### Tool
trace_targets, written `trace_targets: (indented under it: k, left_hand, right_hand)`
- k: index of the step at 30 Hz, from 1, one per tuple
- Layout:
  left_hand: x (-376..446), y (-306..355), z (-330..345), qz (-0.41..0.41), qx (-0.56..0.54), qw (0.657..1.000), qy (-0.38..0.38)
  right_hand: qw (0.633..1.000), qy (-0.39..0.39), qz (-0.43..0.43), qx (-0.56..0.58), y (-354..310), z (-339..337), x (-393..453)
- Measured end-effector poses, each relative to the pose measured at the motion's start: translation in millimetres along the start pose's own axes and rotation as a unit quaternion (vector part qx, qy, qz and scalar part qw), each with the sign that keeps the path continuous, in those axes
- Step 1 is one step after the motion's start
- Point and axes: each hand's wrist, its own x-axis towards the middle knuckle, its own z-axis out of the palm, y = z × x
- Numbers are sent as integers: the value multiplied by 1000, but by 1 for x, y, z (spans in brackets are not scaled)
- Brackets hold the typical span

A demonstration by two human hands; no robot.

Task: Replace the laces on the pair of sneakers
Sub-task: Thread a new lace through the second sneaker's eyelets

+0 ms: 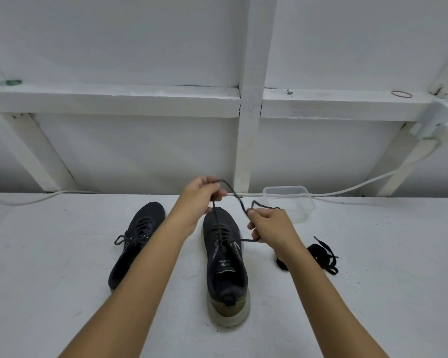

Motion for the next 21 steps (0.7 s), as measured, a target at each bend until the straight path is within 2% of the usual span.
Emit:
trace_targets:
  k: [3, 5, 9, 13, 17, 19, 21]
  left_hand:
    - [-4, 31, 3, 58, 11, 998, -9]
    - [-8, 44, 6, 95, 42, 994, -31]
    - [-13, 47, 5, 133, 110, 981, -91]
    - [-13, 29, -9, 98, 219, 963, -124]
    - [-20, 3, -29, 86, 313, 934, -148]
    - [-26, -6, -39, 111, 352, 920, -133]
    - [-30, -12, -53, 119, 375, 915, -90]
  right_hand:
    - [986, -109, -53, -116, -14, 11, -4]
    - [971, -170, -83, -146, -26, 19, -6]
    - [951, -225, -129, -168, -43, 28, -8]
    - [964, -207, -134, -102, -50, 20, -7]
    - [974, -155, -125, -105, -42, 6, -1]
    - [982, -131, -113, -79, -33, -1, 0]
    - [990, -73, -104, -68, -21, -11, 1]
